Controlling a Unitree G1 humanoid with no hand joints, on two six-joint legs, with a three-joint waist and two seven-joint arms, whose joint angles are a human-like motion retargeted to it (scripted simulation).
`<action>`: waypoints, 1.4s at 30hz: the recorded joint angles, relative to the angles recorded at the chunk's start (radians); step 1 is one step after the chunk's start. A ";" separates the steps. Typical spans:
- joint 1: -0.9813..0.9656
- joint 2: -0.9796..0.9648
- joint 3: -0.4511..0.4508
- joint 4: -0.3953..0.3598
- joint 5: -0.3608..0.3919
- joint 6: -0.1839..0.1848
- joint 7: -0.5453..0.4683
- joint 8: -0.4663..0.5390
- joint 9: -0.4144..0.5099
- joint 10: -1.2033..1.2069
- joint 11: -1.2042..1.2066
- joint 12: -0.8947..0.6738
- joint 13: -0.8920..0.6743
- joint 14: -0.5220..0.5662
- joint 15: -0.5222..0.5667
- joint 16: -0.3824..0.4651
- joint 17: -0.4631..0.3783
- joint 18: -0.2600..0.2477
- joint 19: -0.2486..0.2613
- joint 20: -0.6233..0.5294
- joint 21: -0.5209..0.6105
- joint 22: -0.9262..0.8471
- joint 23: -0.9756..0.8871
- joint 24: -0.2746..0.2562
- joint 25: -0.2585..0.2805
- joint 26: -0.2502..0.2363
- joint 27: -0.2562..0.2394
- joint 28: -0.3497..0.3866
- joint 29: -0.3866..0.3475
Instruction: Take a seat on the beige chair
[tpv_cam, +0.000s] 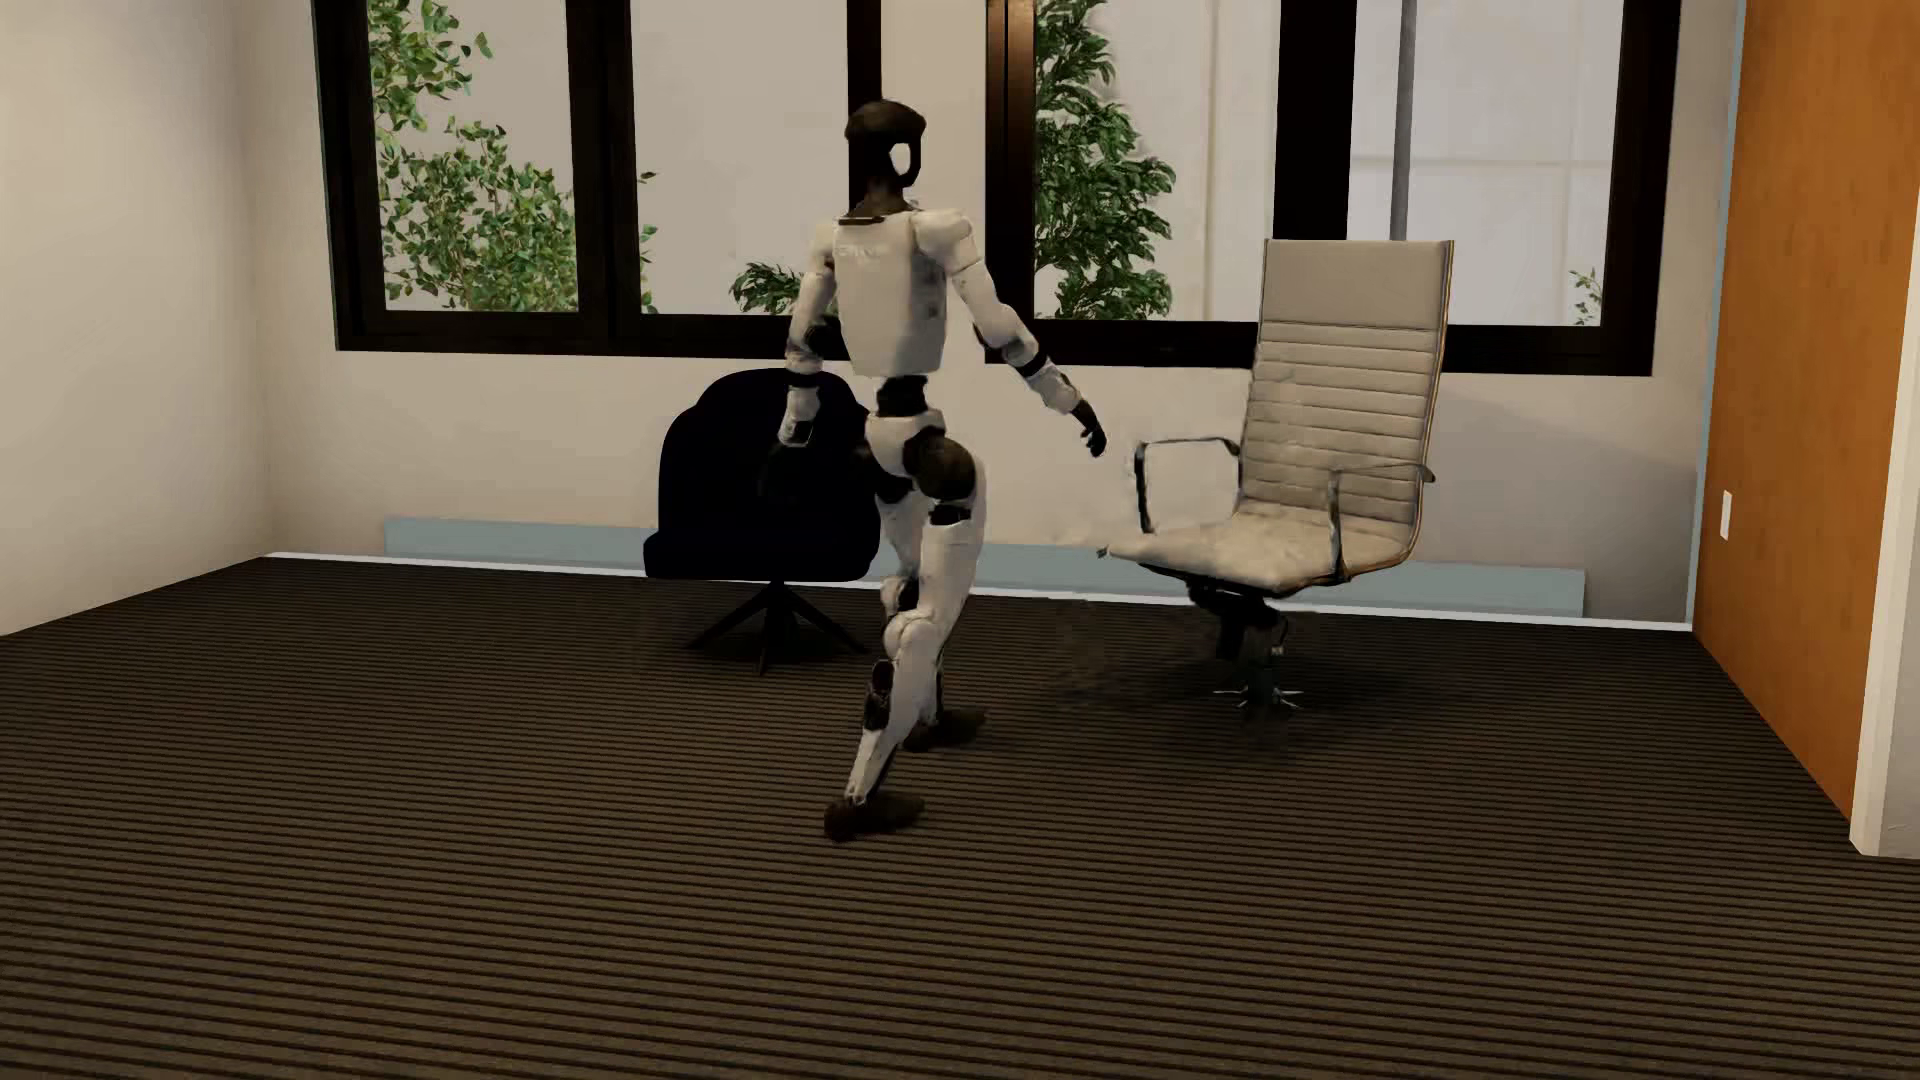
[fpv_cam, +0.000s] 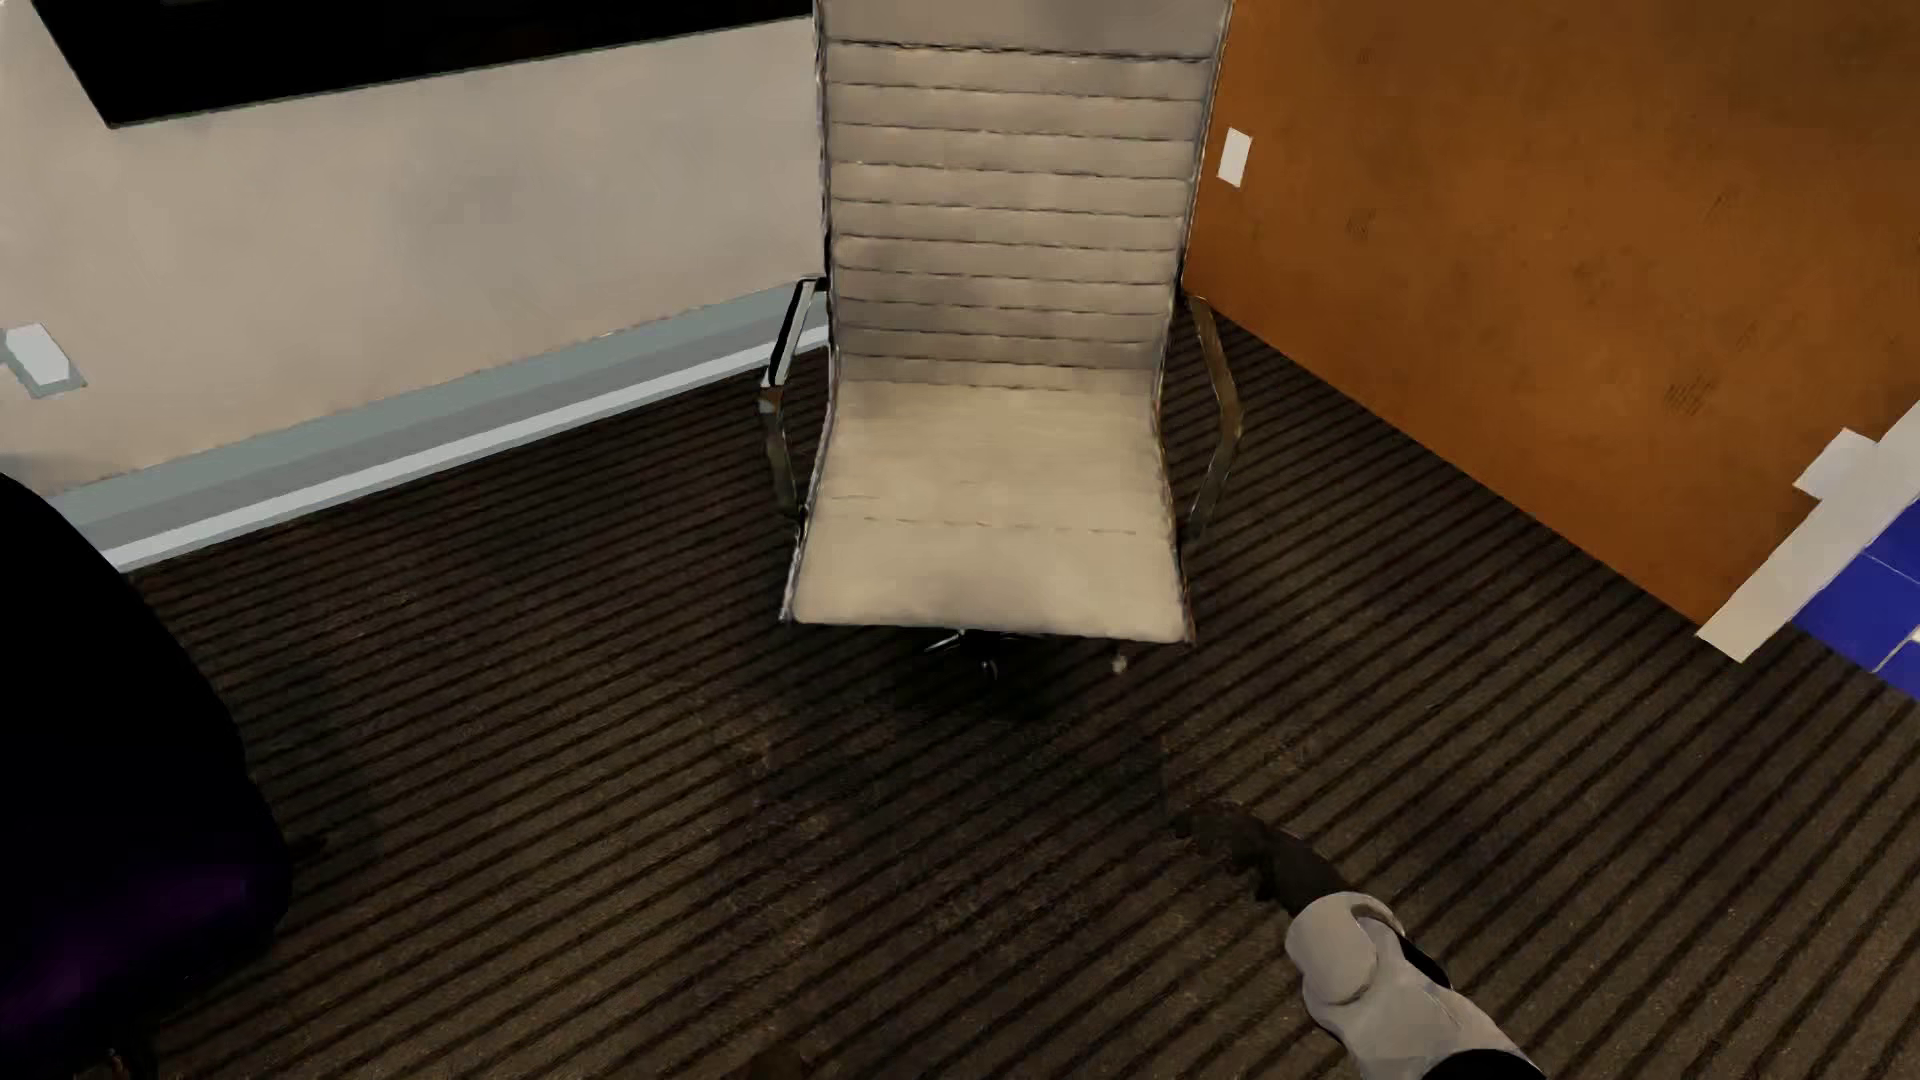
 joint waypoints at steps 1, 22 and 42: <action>-0.001 0.041 0.002 0.024 -0.008 0.007 -0.066 0.010 -0.006 0.020 0.020 0.036 -0.003 0.038 -0.027 0.007 0.000 -0.076 0.025 0.006 0.005 0.001 -0.028 -0.027 -0.008 -0.003 0.007 0.012 -0.025; 0.155 -0.410 -0.102 -0.010 0.085 -0.004 0.189 0.003 0.131 1.101 0.234 -0.344 0.293 -0.338 0.118 0.185 -0.022 -0.016 -0.207 -0.104 -0.237 -0.139 0.290 0.044 -0.061 -0.130 0.062 -0.005 0.020; -0.523 -1.093 -0.066 0.057 -0.163 -0.035 -0.043 0.172 0.410 1.195 0.922 -0.355 -0.009 -0.516 -0.061 0.102 0.021 0.108 0.125 -0.080 -0.045 -0.338 -0.024 0.175 -0.094 -0.103 0.081 0.026 -0.072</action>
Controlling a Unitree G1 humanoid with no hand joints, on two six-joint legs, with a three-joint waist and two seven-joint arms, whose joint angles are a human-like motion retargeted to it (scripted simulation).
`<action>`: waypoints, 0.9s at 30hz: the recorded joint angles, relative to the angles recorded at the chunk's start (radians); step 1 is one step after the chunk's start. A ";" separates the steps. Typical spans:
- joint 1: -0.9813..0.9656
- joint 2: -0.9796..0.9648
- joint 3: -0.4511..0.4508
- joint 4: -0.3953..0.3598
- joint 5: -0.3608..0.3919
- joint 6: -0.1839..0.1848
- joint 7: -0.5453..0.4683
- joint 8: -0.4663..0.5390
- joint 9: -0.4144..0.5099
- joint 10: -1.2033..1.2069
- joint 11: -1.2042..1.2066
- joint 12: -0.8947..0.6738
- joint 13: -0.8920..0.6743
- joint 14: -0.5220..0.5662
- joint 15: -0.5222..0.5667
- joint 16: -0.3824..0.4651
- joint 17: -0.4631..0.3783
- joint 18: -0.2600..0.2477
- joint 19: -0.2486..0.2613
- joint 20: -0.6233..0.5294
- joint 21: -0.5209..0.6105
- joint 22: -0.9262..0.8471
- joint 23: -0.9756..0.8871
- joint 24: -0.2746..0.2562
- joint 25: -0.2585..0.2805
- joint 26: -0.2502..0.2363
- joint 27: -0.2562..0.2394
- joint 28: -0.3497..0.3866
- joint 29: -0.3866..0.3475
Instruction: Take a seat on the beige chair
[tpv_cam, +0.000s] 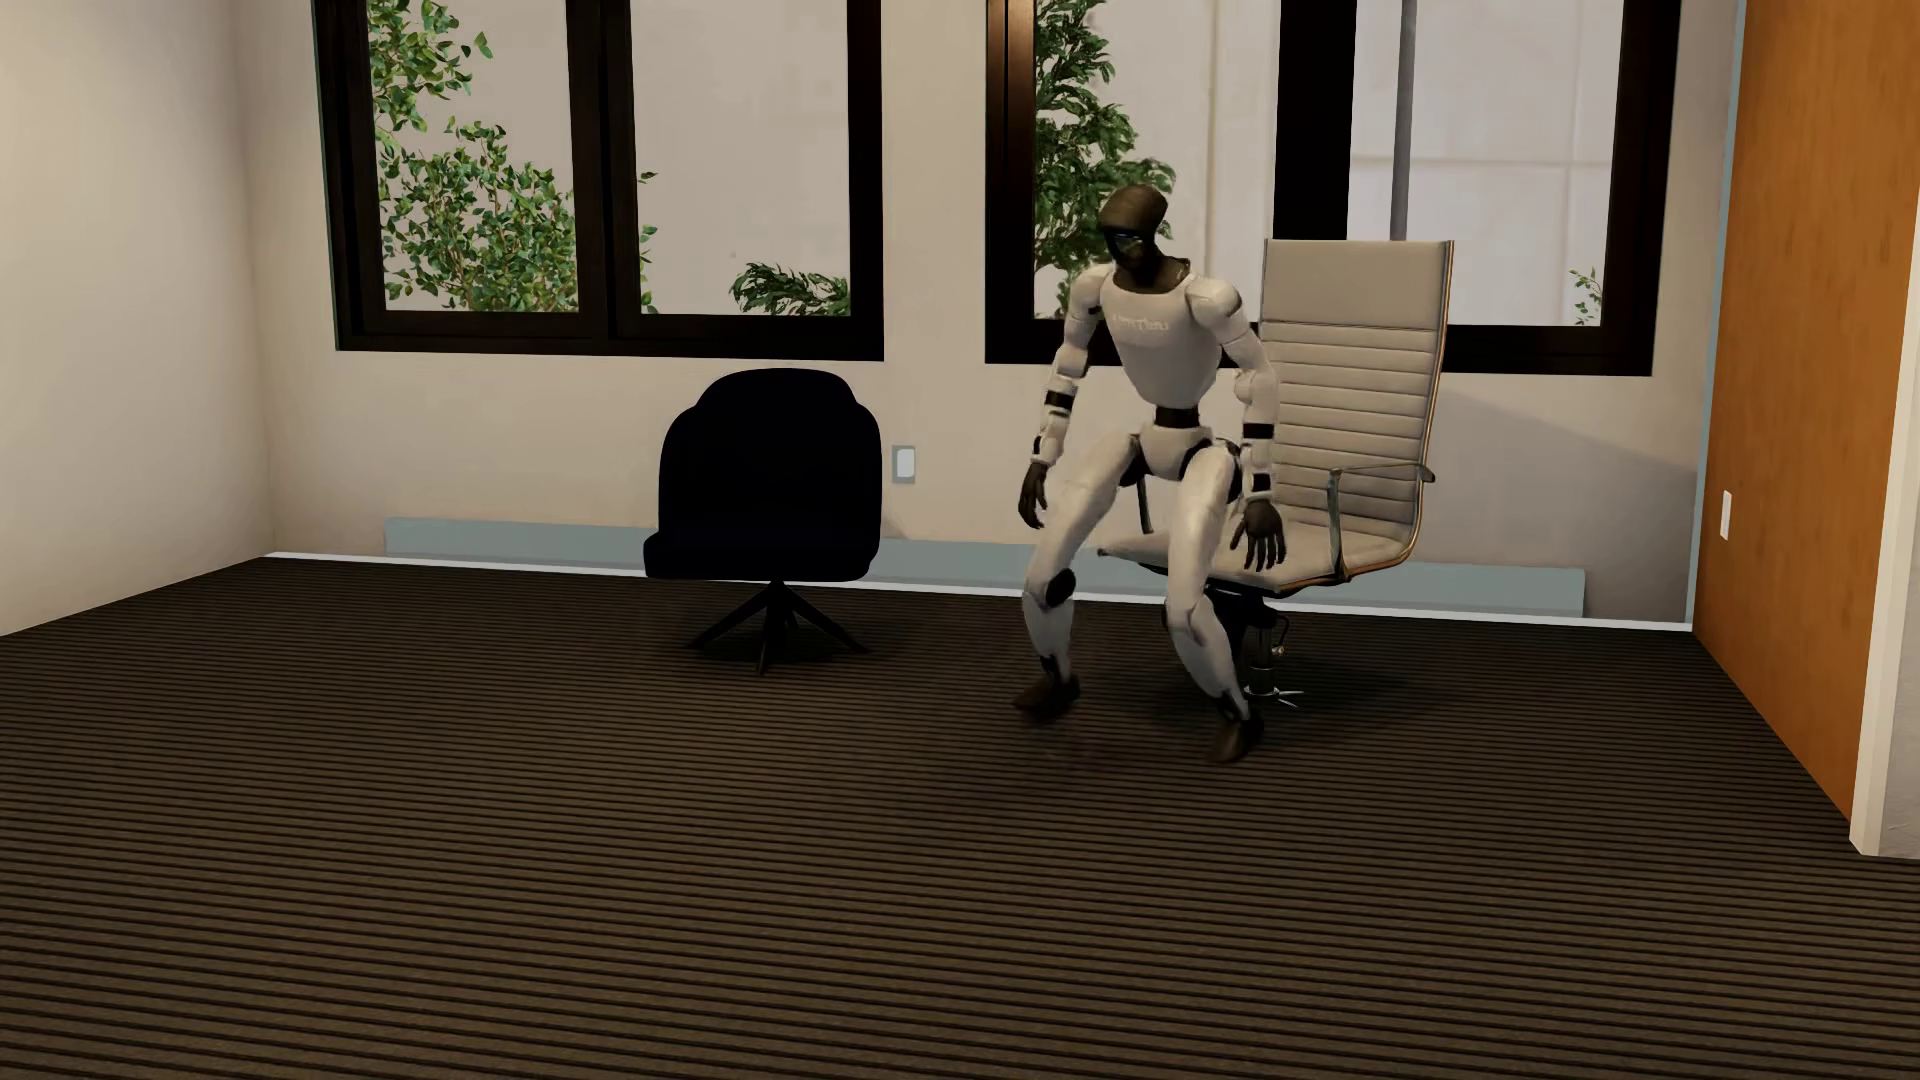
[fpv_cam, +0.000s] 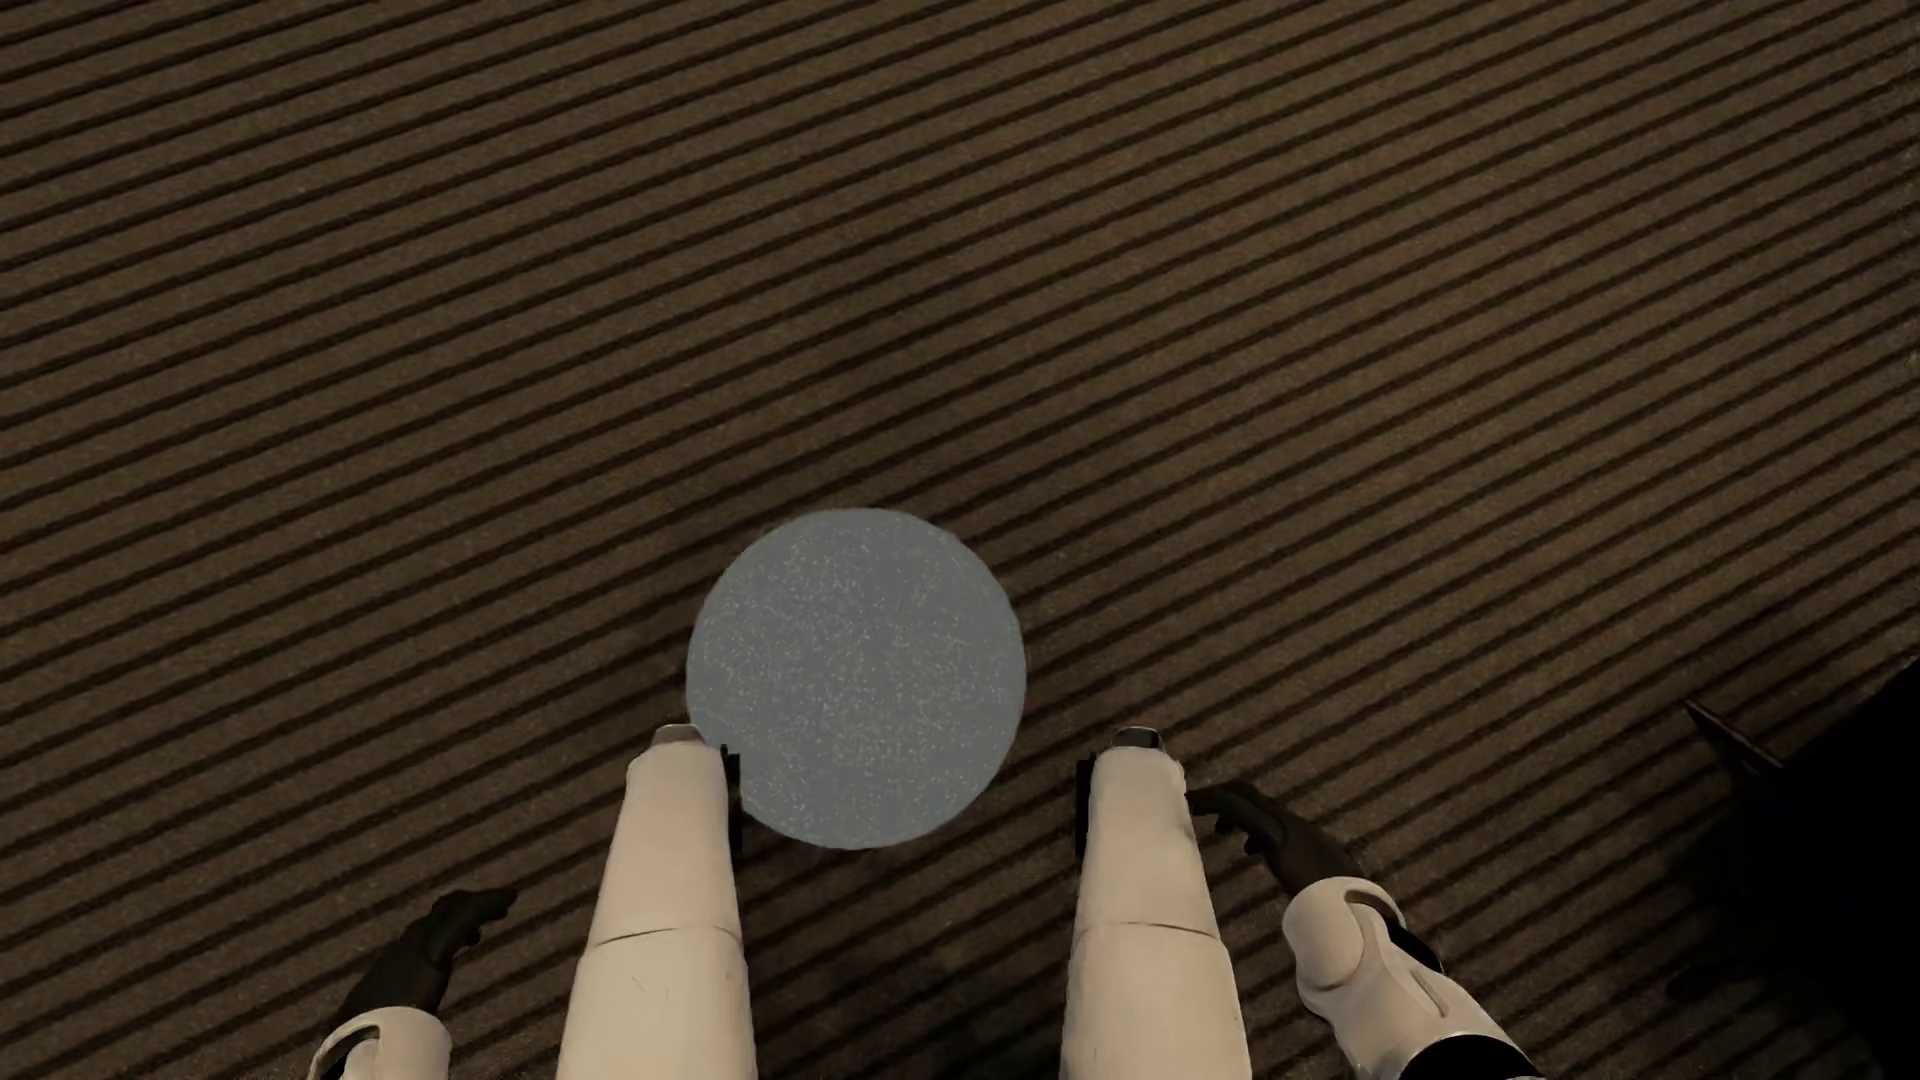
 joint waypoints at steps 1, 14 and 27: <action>-0.088 -0.119 -0.003 0.016 -0.018 -0.018 -0.003 0.012 0.020 0.104 0.112 0.005 -0.021 -0.014 -0.031 0.025 -0.016 -0.011 0.041 0.014 -0.013 -0.031 0.009 0.018 0.004 -0.015 0.018 -0.018 0.028; -0.266 -0.401 -0.019 0.067 -0.072 -0.014 -0.086 0.113 0.273 0.727 0.705 -0.154 -0.014 -0.205 -0.117 0.095 -0.006 -0.101 0.166 -0.049 -0.089 -0.084 0.011 -0.005 0.044 0.057 0.011 0.079 0.002; -0.116 -0.206 -0.004 0.027 -0.117 -0.008 -0.074 0.089 0.227 0.750 0.723 -0.168 0.045 -0.231 -0.164 -0.031 0.098 -0.059 0.205 -0.154 -0.087 0.173 0.167 -0.045 0.039 0.067 0.032 0.096 -0.084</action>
